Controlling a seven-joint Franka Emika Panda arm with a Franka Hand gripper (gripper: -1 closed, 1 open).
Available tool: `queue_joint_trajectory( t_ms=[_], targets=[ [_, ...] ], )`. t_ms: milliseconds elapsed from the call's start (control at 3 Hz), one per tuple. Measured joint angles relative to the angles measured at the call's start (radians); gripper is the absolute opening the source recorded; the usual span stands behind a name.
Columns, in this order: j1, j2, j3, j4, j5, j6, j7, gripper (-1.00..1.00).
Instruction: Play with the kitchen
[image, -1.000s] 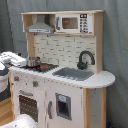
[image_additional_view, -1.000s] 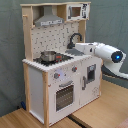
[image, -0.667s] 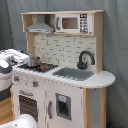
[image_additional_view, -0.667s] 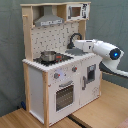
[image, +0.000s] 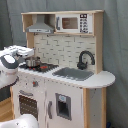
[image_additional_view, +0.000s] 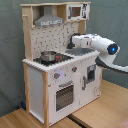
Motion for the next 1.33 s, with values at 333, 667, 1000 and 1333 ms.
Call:
queue_joint_trajectory(
  t_ms=[333,667,1000,1333],
  targets=[
    [-0.046,0.044,-0.012,0.026,0.000,0.064,-0.057,1.00],
    [-0.075,0.116,-0.017,0.063,0.000,0.098,-0.110,1.00],
    [-0.078,0.199,-0.020,0.098,0.000,0.101,-0.164,1.00],
    [-0.079,0.274,-0.033,0.128,0.000,0.101,-0.230,1.00]
  ],
)
